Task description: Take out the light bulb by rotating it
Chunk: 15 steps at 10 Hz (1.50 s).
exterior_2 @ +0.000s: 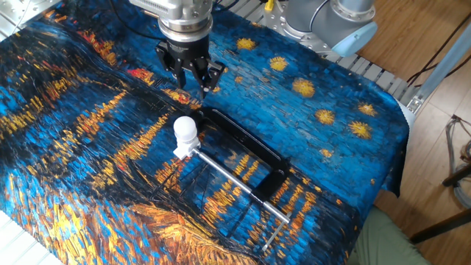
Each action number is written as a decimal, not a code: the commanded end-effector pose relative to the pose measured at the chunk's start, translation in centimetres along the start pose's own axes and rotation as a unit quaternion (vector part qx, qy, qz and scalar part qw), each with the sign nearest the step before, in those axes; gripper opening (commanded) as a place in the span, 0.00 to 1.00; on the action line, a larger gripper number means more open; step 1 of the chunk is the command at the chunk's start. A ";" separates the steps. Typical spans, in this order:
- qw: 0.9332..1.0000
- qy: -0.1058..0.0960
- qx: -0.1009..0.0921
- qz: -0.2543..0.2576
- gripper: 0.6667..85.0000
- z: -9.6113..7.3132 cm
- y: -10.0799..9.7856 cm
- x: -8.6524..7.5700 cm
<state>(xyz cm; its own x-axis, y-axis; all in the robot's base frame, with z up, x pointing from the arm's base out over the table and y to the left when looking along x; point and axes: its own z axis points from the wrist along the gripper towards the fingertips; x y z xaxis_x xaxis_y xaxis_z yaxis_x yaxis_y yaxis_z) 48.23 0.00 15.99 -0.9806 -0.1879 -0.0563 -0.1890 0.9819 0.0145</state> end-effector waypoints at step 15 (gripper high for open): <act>1.000 -0.004 0.006 -0.018 0.54 0.8 0.0 -1.3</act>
<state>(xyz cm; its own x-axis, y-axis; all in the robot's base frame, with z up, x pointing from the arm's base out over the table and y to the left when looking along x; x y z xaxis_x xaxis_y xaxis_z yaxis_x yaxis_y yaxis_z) 49.31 -0.01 15.11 -0.9752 -0.2147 -0.0538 -0.2144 0.9767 -0.0106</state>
